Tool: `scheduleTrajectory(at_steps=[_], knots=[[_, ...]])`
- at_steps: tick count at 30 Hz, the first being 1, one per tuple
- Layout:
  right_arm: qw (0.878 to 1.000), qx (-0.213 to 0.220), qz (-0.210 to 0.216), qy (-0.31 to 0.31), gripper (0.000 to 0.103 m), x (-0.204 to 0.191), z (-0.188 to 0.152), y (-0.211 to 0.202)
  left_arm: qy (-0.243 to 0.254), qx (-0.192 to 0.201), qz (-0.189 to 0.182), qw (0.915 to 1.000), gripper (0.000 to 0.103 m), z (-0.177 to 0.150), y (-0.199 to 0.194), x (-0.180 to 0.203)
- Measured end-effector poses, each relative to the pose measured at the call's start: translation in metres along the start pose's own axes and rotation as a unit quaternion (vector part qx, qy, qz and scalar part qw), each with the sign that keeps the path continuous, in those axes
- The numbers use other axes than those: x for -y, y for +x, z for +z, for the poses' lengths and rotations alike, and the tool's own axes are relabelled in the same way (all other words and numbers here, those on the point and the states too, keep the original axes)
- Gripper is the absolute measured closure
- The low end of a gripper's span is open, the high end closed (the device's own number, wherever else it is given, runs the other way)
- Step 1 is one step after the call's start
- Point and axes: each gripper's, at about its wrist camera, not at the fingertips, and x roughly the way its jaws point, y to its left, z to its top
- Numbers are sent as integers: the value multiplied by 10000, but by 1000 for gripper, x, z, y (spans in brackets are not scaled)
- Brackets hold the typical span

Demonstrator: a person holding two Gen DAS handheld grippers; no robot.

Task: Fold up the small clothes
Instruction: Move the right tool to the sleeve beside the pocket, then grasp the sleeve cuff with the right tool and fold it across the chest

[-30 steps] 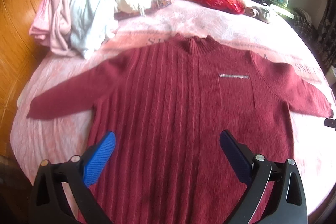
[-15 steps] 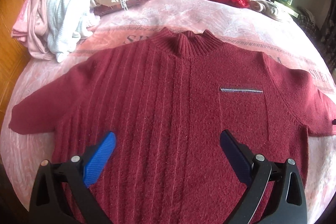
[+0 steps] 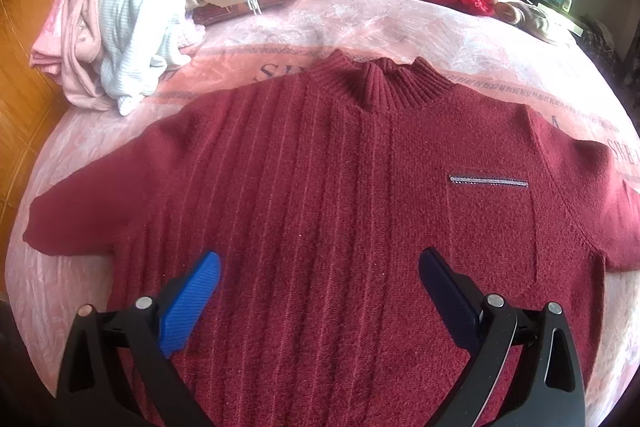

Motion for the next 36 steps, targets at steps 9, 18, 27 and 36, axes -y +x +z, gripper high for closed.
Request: scheduleTrajectory(at_steps=[9, 18, 27, 36], knots=[[9907, 395, 661, -1120, 94, -154, -7, -48, -183, -99, 70, 9998, 4, 9, 7, -26], [9483, 70, 944, -3029, 93, -344, -89, -41, -389, -130, 55, 9991, 4, 11, 6, -55], [9405, -696, 1768, -2818, 55, -361, -118, -42, -393, -177, -86, 9990, 4, 12, 6, -55], [9726, -425, 1279, -1893, 43, -292, -87, -77, 129, -74, -757, 9970, 4, 14, -12, 23]])
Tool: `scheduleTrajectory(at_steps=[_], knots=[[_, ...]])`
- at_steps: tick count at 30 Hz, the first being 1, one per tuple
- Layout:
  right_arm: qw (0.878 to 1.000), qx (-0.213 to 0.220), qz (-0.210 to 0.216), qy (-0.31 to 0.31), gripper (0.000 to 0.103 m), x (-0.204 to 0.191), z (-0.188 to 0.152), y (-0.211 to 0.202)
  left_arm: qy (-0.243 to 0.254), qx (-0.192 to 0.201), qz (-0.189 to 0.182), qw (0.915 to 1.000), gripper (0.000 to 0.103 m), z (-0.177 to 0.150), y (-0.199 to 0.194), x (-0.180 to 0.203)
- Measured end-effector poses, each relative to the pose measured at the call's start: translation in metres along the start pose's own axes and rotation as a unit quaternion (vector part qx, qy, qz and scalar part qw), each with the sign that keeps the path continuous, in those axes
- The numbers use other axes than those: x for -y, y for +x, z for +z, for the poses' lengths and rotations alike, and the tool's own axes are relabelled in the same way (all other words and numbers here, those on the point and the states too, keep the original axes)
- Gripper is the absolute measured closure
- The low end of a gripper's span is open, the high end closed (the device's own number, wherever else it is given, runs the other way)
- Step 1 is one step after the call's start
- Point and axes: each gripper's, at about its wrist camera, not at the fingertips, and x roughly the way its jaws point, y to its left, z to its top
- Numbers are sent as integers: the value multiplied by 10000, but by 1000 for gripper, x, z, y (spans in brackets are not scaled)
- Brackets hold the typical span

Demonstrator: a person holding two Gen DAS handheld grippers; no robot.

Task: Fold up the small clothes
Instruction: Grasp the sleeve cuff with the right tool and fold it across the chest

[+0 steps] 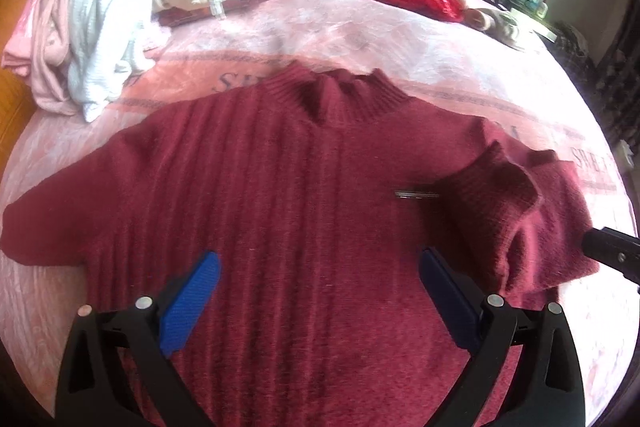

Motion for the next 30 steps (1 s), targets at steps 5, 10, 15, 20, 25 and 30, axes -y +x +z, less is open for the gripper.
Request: scheduleTrajectory(at_steps=[5, 10, 15, 20, 25, 30], knots=[[9987, -119, -192, 458, 43, 49, 2, 15, 694, 54, -132, 9975, 4, -5, 6, 75], [9973, -167, -17, 716, 44, 85, 0, 19, 902, -151, 152, 9957, 4, 2, 40, 122], [9965, -111, 82, 820, 44, 109, -2, 21, 1017, -430, -123, 9938, 48, 0, 67, 141], [9958, -130, 67, 908, 43, 125, -5, 22, 584, -178, -746, 9953, 88, 6, 61, 124], [9954, -44, 75, 950, 42, 127, -5, 15, 48, 263, -1310, 9910, 91, 23, 37, 90], [9969, 78, 153, 773, 41, 113, -1, 9, -290, 912, -1333, 9864, 91, 39, -3, 41]])
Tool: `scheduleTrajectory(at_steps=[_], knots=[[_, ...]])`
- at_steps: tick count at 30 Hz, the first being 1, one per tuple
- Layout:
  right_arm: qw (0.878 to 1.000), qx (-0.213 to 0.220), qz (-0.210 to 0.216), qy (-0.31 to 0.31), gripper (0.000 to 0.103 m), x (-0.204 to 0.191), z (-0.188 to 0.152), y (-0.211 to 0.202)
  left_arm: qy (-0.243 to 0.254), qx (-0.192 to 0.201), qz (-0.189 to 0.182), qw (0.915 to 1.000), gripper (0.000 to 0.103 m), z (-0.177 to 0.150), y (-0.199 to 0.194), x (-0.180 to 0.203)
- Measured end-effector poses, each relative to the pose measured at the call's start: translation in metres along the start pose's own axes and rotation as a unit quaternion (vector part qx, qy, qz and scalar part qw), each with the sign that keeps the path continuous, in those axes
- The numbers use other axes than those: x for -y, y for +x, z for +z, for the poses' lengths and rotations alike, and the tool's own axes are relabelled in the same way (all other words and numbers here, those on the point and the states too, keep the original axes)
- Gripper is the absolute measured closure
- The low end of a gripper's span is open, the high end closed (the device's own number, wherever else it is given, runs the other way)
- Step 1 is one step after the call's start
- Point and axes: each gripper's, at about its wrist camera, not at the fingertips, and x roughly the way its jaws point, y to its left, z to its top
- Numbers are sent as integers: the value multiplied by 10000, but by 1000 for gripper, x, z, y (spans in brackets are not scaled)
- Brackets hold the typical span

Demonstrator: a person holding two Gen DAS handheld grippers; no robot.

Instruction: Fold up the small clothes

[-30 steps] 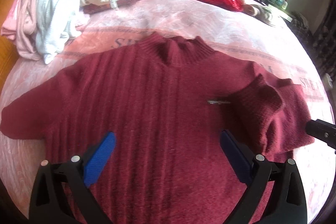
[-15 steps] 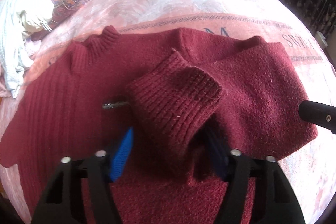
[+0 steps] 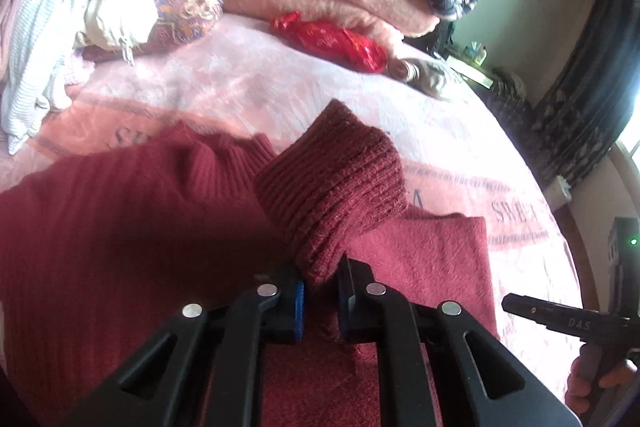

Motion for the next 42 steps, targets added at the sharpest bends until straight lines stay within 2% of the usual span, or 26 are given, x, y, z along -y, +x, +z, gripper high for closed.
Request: scheduleTrajectory(at_steps=[3, 6, 11, 13, 15, 17, 18, 19, 23, 26, 29, 30, 33, 36, 38, 39, 40, 42], knots=[[9999, -48, 112, -90, 41, -14, -1, 3, -41, 212, 172, 9996, 91, 11, -19, -29], [9993, -193, 316, -87, 41, -28, -3, 12, -73, 242, 306, 9992, 91, 13, -22, -65], [9986, -402, 333, -97, 36, -43, -4, 31, -808, -242, 370, 9958, 84, 0, 5, -143], [9980, -494, 386, -81, 36, -47, -5, 39, -1191, -454, 255, 9915, 82, -9, 14, -171], [9977, -548, 393, -101, 36, -50, -7, 45, -1393, -527, 150, 9887, 73, -14, 17, -186], [9974, -617, 354, -136, 36, -53, -8, 52, -1475, -423, 204, 9879, 39, -14, 12, -195], [9972, -657, 317, -158, 36, -54, -9, 56, -1509, -324, 251, 9877, 35, -14, 7, -198], [9969, -697, 300, -191, 38, -55, -11, 60, -1513, -197, 289, 9879, 34, -12, 1, -201], [9957, -796, 225, -428, 74, -60, -15, 68, -1359, -146, 443, 9896, 29, -6, -17, -205], [9962, -750, 250, -368, 84, -58, -14, 62, -1388, -306, 525, 9884, 26, -9, -13, -212], [9964, -781, 136, -314, 87, -56, -15, 60, -1510, -609, 462, 9856, 26, -19, -3, -218], [9961, -817, 16, -342, 87, -57, -15, 62, -1488, -663, 479, 9855, 26, -22, -1, -219], [9950, -887, -217, -412, 87, -59, -17, 69, -1101, -986, 946, 9845, 28, -31, 17, -211], [9939, -923, -352, -481, 85, -63, -17, 70, -802, -963, 1109, 9859, 28, -36, 21, -204], [9938, -862, -445, -540, 75, -66, -16, 65, -815, -985, 1024, 9865, 27, -34, 16, -205], [9938, -819, -541, -529, 64, -67, -17, 61, -923, -1003, 919, 9864, 26, -32, 12, -209], [9937, -714, -656, -554, 59, -69, -16, 55, -1059, -1024, 840, 9855, 26, -30, 8, -215], [9934, -510, -730, -723, 59, -78, -13, 41, -1318, -1093, 773, 9822, 25, -25, -1, -228]])
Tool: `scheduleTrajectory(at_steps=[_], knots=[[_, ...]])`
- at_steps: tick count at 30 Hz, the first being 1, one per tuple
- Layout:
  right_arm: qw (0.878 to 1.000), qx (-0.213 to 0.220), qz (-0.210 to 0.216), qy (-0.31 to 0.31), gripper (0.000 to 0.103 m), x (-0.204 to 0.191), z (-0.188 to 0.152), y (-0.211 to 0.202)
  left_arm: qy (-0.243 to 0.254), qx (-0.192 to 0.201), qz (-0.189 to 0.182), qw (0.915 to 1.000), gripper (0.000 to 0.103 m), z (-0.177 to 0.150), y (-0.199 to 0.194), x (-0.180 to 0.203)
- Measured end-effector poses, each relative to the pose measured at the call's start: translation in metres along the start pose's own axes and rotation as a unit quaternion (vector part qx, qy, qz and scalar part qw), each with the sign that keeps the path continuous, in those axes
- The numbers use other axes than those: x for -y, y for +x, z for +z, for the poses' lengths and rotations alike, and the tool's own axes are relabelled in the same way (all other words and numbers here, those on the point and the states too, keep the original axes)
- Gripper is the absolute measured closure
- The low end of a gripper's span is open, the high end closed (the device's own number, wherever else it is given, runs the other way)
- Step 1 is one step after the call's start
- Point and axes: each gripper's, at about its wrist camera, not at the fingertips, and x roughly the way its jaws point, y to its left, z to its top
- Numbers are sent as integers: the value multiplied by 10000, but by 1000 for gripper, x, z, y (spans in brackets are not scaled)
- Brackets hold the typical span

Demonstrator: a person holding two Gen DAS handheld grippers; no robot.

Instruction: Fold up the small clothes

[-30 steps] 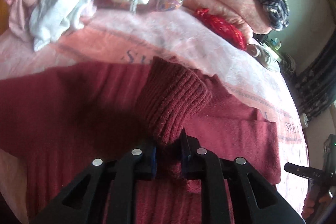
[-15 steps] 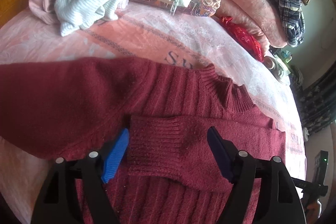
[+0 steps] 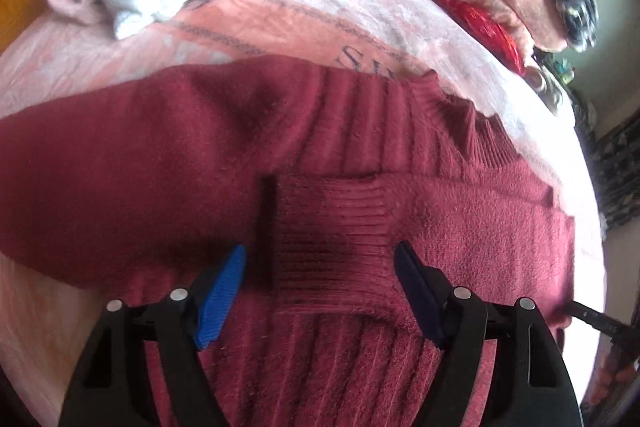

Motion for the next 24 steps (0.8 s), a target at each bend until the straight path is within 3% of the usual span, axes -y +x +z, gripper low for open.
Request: scheduleTrajectory(at_steps=[3, 5, 8, 11, 15, 20, 24], knots=[[9997, 136, 206, -8, 59, -12, 0, -15, -86, -87, 145, 9998, 22, 7, -12, -23], [9993, 96, 344, -134, 59, -26, 0, -16, -11, -67, 383, 9992, 14, 11, -21, -43], [9984, -33, 424, -371, 55, -51, 0, -8, -66, 62, 794, 9968, 11, 17, -39, -85], [9976, -164, 385, -559, 54, -77, 0, 3, -528, 192, 1146, 9918, 9, 26, -58, -149], [9968, -272, 365, -660, 53, -100, 2, 15, -1425, 357, 1675, 9749, 9, 34, -74, -242], [9964, -315, 263, -746, 51, -119, 4, 29, -2119, 405, 1572, 9637, 9, 35, -77, -318], [9966, -374, 214, -699, 50, -126, 6, 40, -2081, 461, 1384, 9672, 9, 40, -72, -333]])
